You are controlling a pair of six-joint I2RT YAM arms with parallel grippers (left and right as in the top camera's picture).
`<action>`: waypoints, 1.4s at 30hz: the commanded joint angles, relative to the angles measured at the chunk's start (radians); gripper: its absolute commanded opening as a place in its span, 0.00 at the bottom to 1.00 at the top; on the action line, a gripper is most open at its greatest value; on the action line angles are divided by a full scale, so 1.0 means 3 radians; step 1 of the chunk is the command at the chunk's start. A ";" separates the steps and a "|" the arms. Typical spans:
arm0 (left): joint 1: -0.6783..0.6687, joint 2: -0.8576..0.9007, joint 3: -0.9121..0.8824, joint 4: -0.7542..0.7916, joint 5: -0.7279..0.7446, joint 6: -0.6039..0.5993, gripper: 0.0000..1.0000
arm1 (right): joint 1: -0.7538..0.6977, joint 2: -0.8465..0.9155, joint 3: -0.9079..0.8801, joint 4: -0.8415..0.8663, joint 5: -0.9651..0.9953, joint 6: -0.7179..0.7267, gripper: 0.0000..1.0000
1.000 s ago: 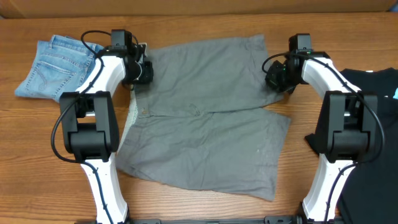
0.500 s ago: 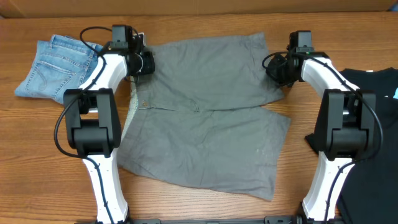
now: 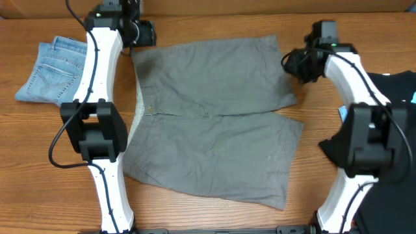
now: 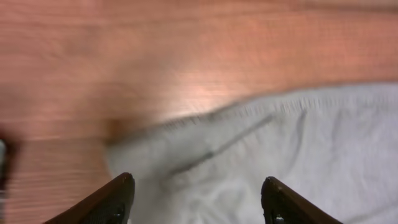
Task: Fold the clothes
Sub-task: 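Grasp the top waistband corners of the shorts with both grippers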
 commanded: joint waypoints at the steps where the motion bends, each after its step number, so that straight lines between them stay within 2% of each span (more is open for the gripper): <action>1: 0.0179 0.0032 0.0037 0.0066 -0.0100 -0.0014 0.67 | -0.0014 -0.0318 0.0140 -0.0043 0.0019 -0.0055 0.40; 13: 0.0524 0.0596 0.0037 0.0362 0.0702 -0.0057 0.62 | -0.0013 -0.0334 0.0139 -0.0456 0.0019 -0.0053 0.41; 22: 0.0464 0.0881 0.0037 0.0490 0.0738 -0.0053 0.62 | -0.0008 -0.0334 0.0139 -0.0495 0.0020 -0.0052 0.41; 25: 0.0445 0.0909 0.0037 0.0523 0.0739 -0.0043 0.54 | -0.0008 -0.0334 0.0139 -0.0523 0.0020 -0.0052 0.41; 32: 0.0406 0.0909 0.0038 0.0518 0.0754 0.0104 0.23 | -0.0008 -0.0334 0.0139 -0.0532 0.0022 -0.0052 0.41; 36: 0.0408 0.0896 0.0042 0.0443 0.0752 0.0160 0.09 | -0.0009 -0.0334 0.0139 -0.0509 0.0023 -0.0053 0.41; 39: 0.0413 0.0865 0.0055 0.0413 0.0763 0.0159 0.04 | -0.0009 -0.0334 0.0139 -0.0432 0.0023 -0.0053 0.41; 42: 0.0412 0.0795 0.0071 0.0385 0.0763 0.0156 0.04 | -0.0009 -0.0334 0.0139 -0.0266 0.0028 -0.0055 0.41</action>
